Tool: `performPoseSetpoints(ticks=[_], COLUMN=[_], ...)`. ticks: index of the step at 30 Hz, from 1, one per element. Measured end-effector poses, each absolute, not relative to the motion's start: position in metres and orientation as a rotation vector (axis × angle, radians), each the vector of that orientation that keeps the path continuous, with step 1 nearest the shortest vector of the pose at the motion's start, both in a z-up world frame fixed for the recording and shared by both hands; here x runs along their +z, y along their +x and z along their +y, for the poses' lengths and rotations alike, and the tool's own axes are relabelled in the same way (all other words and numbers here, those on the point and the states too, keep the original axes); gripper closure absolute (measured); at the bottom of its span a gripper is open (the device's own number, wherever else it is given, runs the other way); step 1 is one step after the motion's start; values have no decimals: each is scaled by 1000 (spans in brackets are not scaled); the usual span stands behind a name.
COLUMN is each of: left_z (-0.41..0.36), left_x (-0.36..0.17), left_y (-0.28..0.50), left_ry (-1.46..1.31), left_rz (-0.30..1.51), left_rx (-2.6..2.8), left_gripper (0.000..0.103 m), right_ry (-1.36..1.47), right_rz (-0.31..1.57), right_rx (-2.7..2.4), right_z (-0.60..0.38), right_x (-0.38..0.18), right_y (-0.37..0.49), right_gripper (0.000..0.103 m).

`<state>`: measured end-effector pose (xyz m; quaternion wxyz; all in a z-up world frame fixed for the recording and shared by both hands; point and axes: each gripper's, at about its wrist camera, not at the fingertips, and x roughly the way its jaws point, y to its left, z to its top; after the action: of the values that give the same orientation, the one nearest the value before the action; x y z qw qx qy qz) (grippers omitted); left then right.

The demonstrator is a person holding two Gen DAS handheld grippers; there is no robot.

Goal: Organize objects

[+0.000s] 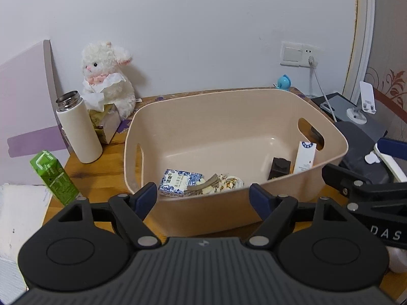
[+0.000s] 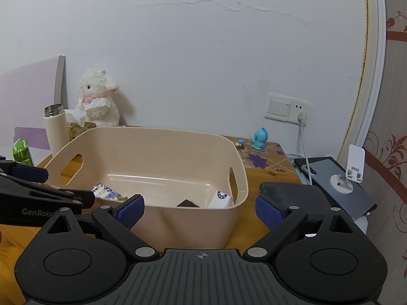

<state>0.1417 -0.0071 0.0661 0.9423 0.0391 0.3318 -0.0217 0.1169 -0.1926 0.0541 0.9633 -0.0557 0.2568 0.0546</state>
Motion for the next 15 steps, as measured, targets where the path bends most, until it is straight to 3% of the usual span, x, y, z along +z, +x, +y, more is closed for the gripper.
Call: performPoseSetpoints(ticks=[15], left_z=[-6], left_x=[59], left_y=[118], left_ry=[76], left_rz=[681], left_rx=[-45], left_gripper=[22], right_ry=[-110], right_rz=[533], right_rx=[116], right_z=[-196], right_x=[50], right_y=[105], right_gripper=[6])
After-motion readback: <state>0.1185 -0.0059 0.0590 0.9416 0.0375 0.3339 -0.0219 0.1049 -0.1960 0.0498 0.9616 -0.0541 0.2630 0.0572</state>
